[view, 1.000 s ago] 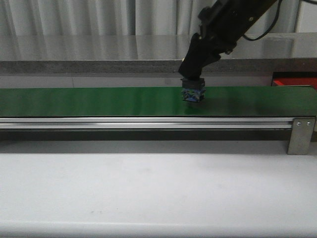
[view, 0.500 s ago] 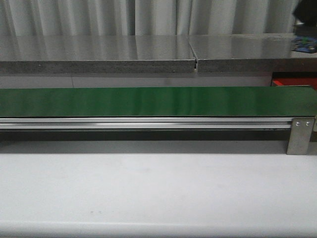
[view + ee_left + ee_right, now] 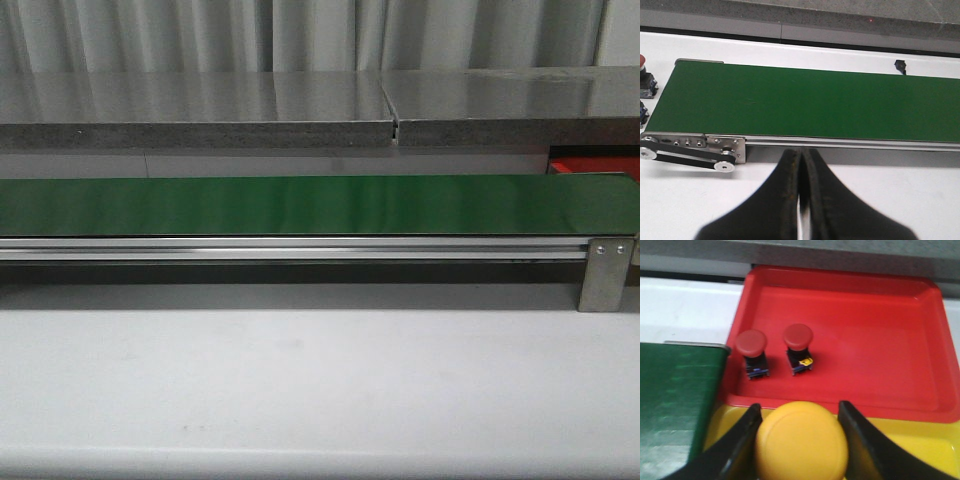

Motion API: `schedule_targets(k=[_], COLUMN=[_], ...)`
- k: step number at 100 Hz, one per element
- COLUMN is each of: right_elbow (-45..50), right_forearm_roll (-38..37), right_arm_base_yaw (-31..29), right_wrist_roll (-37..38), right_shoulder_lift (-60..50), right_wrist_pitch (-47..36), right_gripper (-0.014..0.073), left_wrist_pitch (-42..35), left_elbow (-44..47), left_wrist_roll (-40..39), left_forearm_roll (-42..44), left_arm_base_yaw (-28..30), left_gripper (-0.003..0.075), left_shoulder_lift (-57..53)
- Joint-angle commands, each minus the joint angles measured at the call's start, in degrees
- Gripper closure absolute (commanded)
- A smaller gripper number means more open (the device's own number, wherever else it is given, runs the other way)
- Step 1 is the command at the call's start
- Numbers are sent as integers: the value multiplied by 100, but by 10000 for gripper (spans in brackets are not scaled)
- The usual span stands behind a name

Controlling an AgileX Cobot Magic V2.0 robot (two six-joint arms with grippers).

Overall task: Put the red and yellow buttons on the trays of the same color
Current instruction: 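Carry the yellow button to the yellow tray and release it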

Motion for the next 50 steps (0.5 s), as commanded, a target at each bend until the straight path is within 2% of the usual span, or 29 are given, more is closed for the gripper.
schedule_targets(k=[1, 11, 23, 50], right_elbow=[63, 199, 199, 189], right_forearm_roll=[421, 518, 786, 1669], right_arm_base_yaw=[-46, -46, -28, 60], right_wrist_roll=[-32, -32, -125, -1125], right_shoulder_lift=[-10, 300, 678, 1351], right_wrist_pitch=[-731, -1092, -1153, -973], right_gripper=[565, 565, 565, 565], left_wrist_pitch=[-368, -368, -368, -368], left_elbow=[-152, -152, -152, -152], left_wrist_roll=[-7, -7, -7, -7], left_forearm_roll=[-129, -129, -129, -129], left_arm_base_yaw=[-30, -30, -30, -30], left_gripper=[741, 741, 741, 741], left_shoulder_lift=[-17, -17, -17, -17])
